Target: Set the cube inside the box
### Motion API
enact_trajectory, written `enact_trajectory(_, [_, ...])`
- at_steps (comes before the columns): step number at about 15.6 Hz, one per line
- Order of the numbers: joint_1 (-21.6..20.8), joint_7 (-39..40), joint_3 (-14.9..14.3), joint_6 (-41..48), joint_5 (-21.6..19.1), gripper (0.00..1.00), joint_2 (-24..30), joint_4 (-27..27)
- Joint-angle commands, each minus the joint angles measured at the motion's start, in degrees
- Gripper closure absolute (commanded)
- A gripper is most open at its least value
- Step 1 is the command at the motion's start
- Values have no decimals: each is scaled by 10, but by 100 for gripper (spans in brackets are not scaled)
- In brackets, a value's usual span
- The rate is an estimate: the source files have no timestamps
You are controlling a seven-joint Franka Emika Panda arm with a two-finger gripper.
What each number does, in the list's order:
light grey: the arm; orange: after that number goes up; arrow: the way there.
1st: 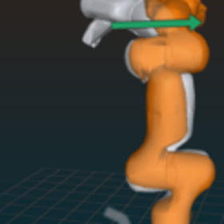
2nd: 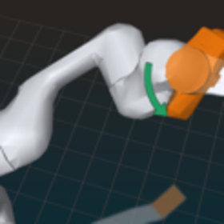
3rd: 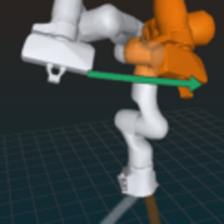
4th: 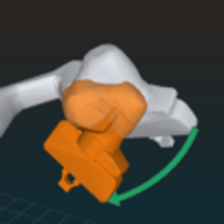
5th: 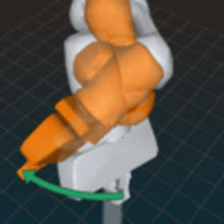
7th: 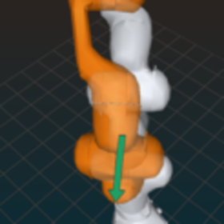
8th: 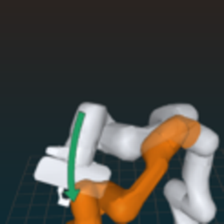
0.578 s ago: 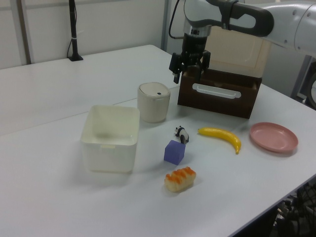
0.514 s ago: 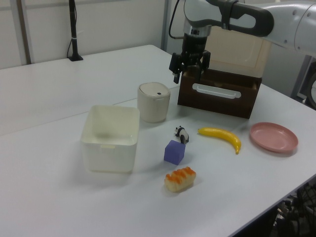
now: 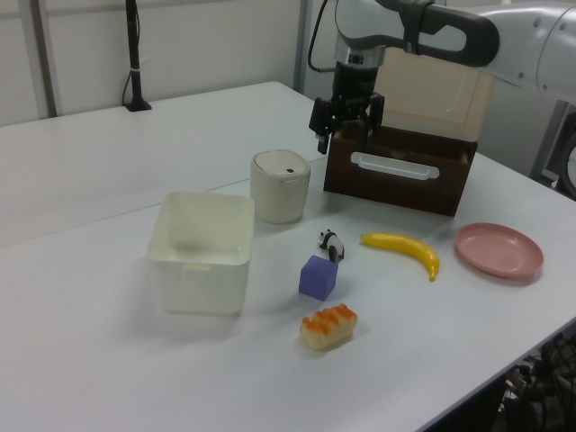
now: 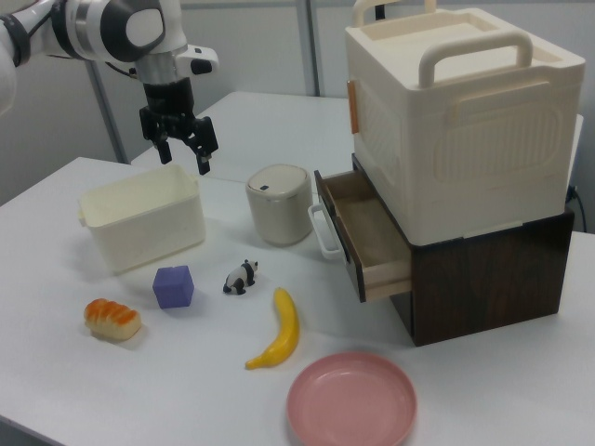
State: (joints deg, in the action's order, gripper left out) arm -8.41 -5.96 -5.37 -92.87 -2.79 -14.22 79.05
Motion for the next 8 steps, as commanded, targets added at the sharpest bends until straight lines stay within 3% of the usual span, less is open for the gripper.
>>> enact_trajectory(1, [-6, 4, -2, 9, -2, 0, 17, 21])
enact_trajectory(8, [-7, 13, 1, 9, -1, 0, 17, 22])
